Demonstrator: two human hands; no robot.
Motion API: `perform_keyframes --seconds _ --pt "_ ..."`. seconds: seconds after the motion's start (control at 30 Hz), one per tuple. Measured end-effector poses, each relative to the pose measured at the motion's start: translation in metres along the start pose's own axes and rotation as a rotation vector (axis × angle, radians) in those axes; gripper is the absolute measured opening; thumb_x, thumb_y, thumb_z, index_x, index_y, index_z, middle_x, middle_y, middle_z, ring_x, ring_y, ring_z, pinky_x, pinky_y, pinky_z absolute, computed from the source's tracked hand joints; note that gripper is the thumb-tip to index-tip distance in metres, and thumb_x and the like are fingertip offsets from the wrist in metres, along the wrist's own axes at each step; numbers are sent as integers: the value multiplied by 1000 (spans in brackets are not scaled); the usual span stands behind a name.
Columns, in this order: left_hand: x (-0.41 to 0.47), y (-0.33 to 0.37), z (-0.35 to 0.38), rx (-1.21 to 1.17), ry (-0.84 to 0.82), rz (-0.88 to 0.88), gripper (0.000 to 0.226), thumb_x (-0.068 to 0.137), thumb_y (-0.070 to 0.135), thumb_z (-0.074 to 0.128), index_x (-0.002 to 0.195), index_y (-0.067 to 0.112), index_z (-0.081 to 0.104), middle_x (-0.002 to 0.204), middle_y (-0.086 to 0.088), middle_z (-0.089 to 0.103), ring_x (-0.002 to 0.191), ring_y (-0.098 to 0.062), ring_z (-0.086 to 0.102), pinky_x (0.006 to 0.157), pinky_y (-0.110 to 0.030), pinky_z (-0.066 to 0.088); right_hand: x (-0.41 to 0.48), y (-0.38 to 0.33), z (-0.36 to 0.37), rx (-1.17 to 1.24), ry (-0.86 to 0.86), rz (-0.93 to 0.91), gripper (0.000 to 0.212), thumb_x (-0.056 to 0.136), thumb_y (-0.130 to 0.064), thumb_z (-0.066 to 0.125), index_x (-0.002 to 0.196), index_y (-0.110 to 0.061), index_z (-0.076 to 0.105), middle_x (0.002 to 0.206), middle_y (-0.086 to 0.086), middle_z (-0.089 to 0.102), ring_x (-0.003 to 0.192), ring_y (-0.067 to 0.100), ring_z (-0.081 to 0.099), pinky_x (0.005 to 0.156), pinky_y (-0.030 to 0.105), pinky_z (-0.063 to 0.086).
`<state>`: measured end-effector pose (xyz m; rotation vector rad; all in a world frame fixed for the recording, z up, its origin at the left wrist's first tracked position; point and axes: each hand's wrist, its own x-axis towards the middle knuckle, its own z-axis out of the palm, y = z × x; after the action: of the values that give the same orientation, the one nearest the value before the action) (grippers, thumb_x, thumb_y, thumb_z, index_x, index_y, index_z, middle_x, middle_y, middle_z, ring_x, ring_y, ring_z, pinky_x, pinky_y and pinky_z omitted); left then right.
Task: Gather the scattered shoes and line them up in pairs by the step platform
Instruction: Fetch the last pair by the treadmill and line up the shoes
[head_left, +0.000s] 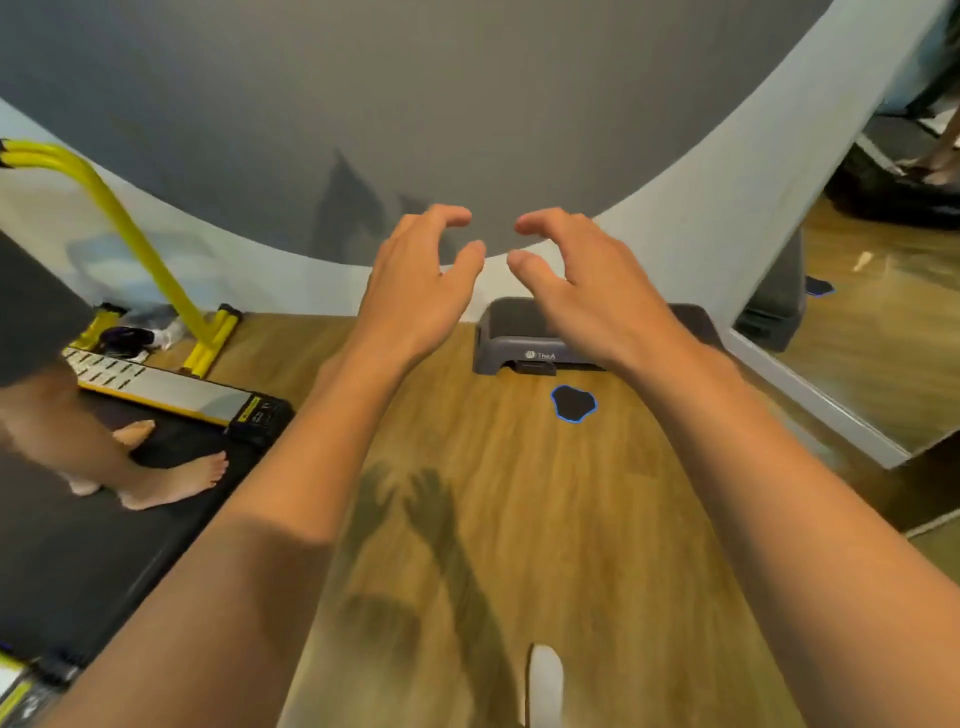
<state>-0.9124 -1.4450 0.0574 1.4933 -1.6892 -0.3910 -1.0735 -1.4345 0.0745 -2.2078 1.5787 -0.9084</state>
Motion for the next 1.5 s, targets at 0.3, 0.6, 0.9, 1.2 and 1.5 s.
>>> perform_keyframes --seconds 0.3,0.6,0.9,1.2,1.5 --pt "130 -82 -13 111 185 -188 32 97 37 49 127 28 54 128 3 54 109 -10 46 88 -22 31 188 12 66 82 -170 -222 40 98 -42 42 134 -26 48 137 -2 48 117 15 50 89 26 35" --pt "245 -201 -46 168 345 -369 33 97 33 51 128 21 56 130 -2 54 123 -19 46 105 -36 36 352 -12 191 204 -342 -363 40 97 -43 43 134 -28 48 137 -4 48 117 13 48 87 25 34" --pt "379 -363 -116 231 421 -498 39 98 39 47 133 23 52 134 -2 53 108 -12 51 87 -23 36 530 -80 335 202 -464 -410 41 96 -43 43 134 -28 47 140 -4 46 122 16 48 98 34 41" --pt "493 -518 -186 227 542 -649 39 95 41 49 129 24 56 132 -1 56 122 -18 51 98 -33 41 690 -155 475 196 -595 -580 42 98 -42 42 136 -25 46 139 0 47 124 18 47 98 36 41" --pt "575 -645 -273 282 735 -848 35 95 37 51 127 24 57 130 -2 55 122 -18 49 97 -31 39 832 -244 620 228 -757 -770 40 98 -36 46 134 -20 49 135 6 51 120 23 50 95 32 39"
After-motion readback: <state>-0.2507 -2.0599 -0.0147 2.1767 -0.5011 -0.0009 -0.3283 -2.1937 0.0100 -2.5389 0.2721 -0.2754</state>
